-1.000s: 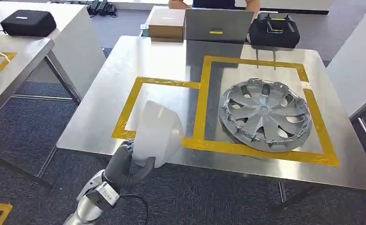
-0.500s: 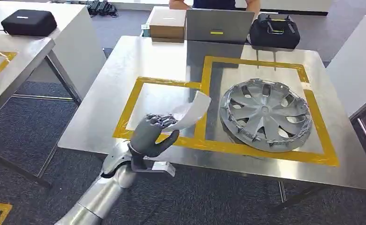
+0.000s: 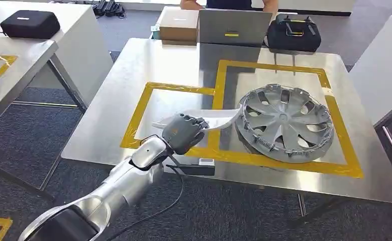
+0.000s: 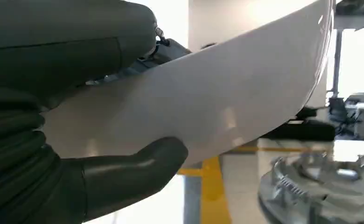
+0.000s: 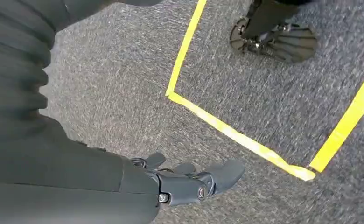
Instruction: Take the parts from the cabinet and place them on the table.
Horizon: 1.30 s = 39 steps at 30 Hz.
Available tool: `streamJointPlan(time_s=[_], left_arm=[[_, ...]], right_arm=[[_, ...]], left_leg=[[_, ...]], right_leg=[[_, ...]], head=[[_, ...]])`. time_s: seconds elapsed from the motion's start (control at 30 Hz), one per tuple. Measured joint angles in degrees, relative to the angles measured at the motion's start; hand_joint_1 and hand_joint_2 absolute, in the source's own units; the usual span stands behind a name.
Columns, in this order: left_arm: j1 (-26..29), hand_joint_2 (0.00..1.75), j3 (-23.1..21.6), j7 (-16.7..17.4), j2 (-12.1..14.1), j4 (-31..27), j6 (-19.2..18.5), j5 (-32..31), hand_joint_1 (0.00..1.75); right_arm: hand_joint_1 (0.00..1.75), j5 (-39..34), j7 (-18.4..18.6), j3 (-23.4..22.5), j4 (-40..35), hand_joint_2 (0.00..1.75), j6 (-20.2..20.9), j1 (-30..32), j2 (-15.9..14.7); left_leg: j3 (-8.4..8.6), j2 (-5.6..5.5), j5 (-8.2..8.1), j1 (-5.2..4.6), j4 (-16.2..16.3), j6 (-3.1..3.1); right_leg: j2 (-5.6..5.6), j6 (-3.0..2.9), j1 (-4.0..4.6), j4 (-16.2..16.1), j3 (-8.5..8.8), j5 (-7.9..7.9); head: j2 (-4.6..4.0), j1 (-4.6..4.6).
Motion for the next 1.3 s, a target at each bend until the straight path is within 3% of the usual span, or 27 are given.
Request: streamJointPlan(time_s=[0.3, 0.63, 0.93, 0.97, 1.1, 1.13, 1.3], left_arm=[[-2.65, 1.75, -1.97, 10.16, 1.35, 6.60, 0.61, -4.13, 1.75], [-3.12, 1.75, -1.86, 11.69, 3.69, 9.15, 0.11, -3.39, 1.75], [-3.80, 1.75, -1.73, 12.34, 3.43, 9.94, -1.03, -3.50, 1.75], [-3.85, 1.75, -1.70, 11.95, 3.37, 9.94, -0.83, -3.50, 0.00], [-4.18, 1.75, -1.20, 11.19, 2.97, 9.94, 0.70, -3.74, 0.00], [-4.27, 0.00, -0.90, 10.90, 2.86, 9.96, 0.92, -3.37, 0.00], [-4.44, 0.00, 1.33, 9.57, 2.40, 9.94, 3.82, -0.66, 0.00]], right_arm=[[0.00, 1.73, 0.41, 1.18, 0.00, 1.75, 0.63, -0.06, 0.90], [0.00, 3.73, 1.71, 2.16, 0.00, 1.75, 1.60, -0.14, 1.33], [0.00, 5.20, 2.23, 3.54, 0.00, 1.75, 2.34, -1.24, 1.44], [0.00, 5.33, 2.32, 3.63, 0.00, 1.75, 2.38, -1.36, 1.51], [0.00, 5.75, 2.38, 4.11, 0.00, 1.75, 2.45, -1.58, 1.57], [0.00, 5.79, 2.38, 4.13, 0.00, 1.75, 2.45, -1.63, 1.59], [0.00, 5.79, 2.34, 4.15, 0.00, 1.75, 2.36, -1.69, 1.60]], left_leg=[[-0.03, -0.01, 0.00, 0.01, -0.01, 0.00], [-0.04, -0.02, 0.01, 0.01, -0.01, -0.01], [-0.03, -0.02, 0.02, 0.00, 0.00, 0.00], [-0.03, -0.02, 0.02, 0.00, 0.00, -0.01], [-0.03, -0.02, 0.02, 0.00, 0.00, -0.01], [-0.03, -0.02, 0.01, 0.00, 0.00, -0.01], [-0.03, -0.02, 0.02, 0.00, 0.00, -0.01]], right_leg=[[0.00, 0.00, 0.00, 0.00, 0.00, 0.00], [-0.01, 0.00, 0.00, 0.00, 0.00, 0.00], [-0.01, 0.00, 0.00, 0.00, 0.01, 0.00], [-0.01, 0.00, 0.00, 0.00, 0.00, 0.00], [-0.01, 0.00, 0.00, 0.00, 0.00, 0.00], [-0.01, 0.00, 0.00, 0.00, 0.00, 0.00], [-0.01, 0.00, 0.00, 0.00, 0.01, 0.00]], head=[[0.02, 0.02], [0.00, 0.02], [0.00, 0.02], [0.00, 0.02], [0.00, 0.02], [0.00, 0.02], [0.00, 0.02]])
